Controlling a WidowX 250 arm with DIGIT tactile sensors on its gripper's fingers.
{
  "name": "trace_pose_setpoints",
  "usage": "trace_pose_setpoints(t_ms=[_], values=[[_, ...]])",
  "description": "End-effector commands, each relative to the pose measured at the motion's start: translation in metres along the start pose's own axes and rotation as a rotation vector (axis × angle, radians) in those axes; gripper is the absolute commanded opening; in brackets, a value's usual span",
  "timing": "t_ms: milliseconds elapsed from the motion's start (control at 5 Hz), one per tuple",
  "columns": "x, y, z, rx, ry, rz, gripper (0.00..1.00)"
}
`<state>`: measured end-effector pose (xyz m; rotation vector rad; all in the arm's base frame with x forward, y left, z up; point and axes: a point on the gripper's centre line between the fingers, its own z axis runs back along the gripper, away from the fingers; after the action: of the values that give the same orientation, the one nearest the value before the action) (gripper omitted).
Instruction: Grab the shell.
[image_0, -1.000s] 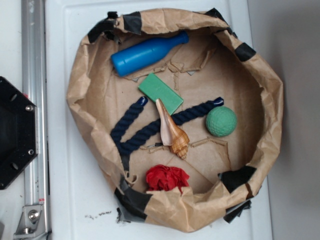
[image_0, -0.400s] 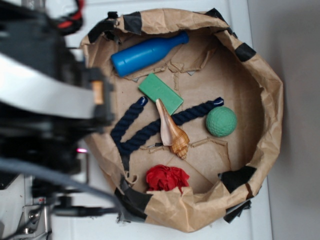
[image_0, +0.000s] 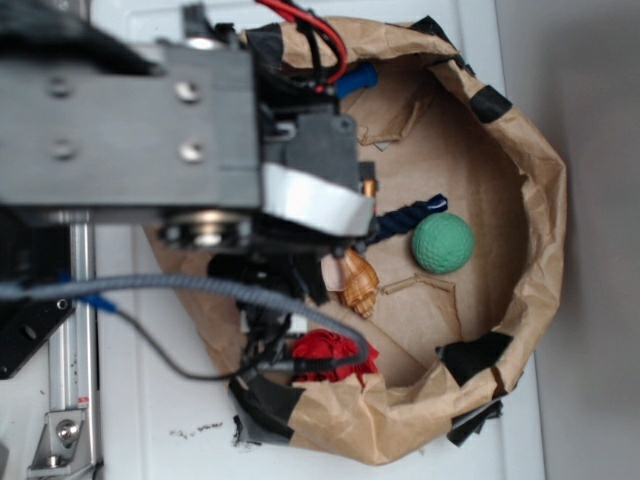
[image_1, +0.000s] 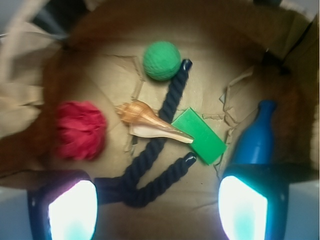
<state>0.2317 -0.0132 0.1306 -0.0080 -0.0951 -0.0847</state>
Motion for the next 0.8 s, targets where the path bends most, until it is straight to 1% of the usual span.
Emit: trace_pose_setpoints(t_ms=[0, 200, 400, 600], values=[[0.005, -0.002, -0.043, 0.008, -0.031, -0.121, 1.00], [0.012, -0.013, -0.064, -0.007, -0.030, -0.288, 1.00], [0.025, -0.031, -0.069, -0.050, -0.073, -0.393, 1.00], [0.027, -0.048, -0.071, -0.059, -0.085, -0.485, 1.00]])
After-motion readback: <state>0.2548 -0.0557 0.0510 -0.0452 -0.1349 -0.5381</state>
